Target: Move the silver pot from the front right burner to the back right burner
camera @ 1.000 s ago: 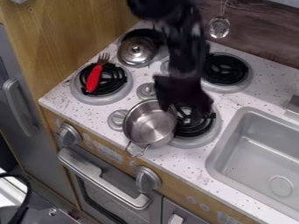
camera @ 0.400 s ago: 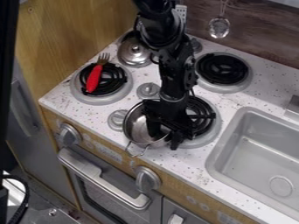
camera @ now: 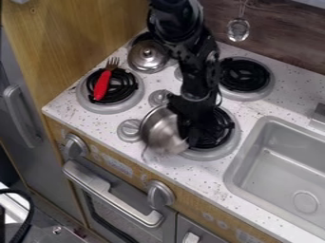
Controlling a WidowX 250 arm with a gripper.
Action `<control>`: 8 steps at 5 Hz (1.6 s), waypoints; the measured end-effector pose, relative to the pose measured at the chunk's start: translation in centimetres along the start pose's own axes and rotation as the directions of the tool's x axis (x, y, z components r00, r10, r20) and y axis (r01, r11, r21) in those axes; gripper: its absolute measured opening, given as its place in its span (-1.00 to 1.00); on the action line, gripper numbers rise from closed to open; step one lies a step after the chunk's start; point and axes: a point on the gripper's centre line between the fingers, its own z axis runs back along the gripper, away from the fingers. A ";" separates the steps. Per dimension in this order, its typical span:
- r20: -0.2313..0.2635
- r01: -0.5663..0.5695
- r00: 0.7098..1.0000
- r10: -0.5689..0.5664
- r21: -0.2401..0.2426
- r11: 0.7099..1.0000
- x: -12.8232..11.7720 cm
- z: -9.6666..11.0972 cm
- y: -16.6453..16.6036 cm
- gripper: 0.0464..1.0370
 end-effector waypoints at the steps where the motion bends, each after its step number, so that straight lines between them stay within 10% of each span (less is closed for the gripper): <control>1: 0.108 0.147 0.983 -0.148 0.019 0.989 4.8 1.9 -0.7 -0.94; 8: 0.203 0.363 0.893 -0.402 0.204 0.909 17.1 -2.2 -1.8 -0.96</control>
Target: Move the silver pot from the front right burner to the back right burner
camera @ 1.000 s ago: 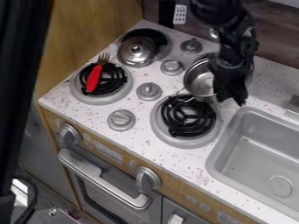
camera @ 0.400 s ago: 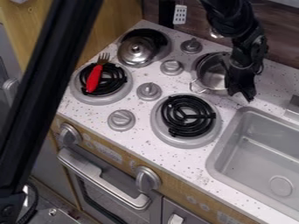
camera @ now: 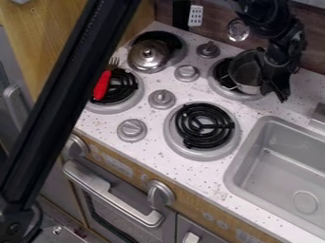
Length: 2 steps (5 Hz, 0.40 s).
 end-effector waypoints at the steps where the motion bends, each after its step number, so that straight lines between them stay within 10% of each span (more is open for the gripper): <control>1: 0.003 0.003 1.000 -0.003 -0.009 1.000 0.8 -0.4 0.1 -0.93; 2: -0.003 -0.033 0.999 0.033 -0.015 0.999 0.8 -1.2 -0.1 -0.64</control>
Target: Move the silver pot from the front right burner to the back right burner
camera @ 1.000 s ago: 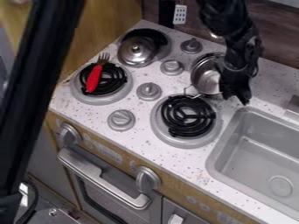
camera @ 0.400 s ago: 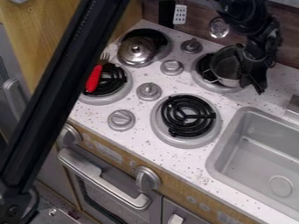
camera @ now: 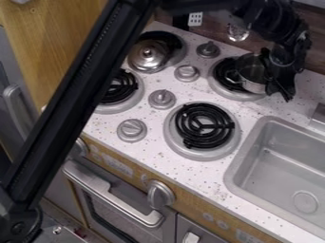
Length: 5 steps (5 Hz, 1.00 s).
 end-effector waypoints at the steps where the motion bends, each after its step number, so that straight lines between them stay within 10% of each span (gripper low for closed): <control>1: -0.023 -0.020 1.000 0.020 0.003 1.000 -1.1 -0.6 -0.4 -0.05; 3: 0.082 -0.102 0.992 0.099 0.037 0.994 -1.5 3.0 -0.1 0.93; 4: 0.140 -0.144 0.980 0.139 0.028 0.989 -2.5 6.1 -0.2 0.92; 5: 0.089 -0.210 0.973 0.211 -0.021 0.977 -5.5 9.2 -1.3 0.92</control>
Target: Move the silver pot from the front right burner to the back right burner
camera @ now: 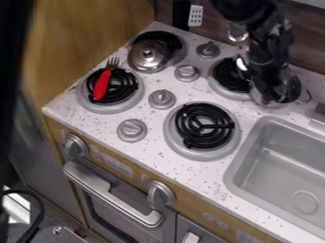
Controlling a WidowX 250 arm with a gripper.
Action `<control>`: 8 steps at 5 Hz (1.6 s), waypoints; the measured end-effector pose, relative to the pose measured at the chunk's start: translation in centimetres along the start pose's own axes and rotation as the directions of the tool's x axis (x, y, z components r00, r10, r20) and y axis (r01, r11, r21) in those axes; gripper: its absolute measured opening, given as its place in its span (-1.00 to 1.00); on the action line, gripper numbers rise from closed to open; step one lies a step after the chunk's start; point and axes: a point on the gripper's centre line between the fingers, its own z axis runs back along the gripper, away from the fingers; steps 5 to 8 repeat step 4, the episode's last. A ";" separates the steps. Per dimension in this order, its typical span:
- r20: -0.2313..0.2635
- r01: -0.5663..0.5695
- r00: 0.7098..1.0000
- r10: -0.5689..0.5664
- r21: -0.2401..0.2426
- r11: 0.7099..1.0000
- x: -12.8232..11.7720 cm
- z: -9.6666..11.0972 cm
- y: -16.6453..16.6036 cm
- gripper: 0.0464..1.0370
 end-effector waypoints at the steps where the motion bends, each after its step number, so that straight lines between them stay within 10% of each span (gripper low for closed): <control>1: -0.101 -0.086 0.992 0.079 -0.072 0.994 -4.2 1.6 -0.2 0.92; 4: -0.192 -0.199 0.966 0.172 -0.133 0.971 -9.2 4.2 -1.3 0.92; 8: -0.192 -0.199 0.966 0.172 -0.133 0.971 -9.2 4.2 -1.3 0.92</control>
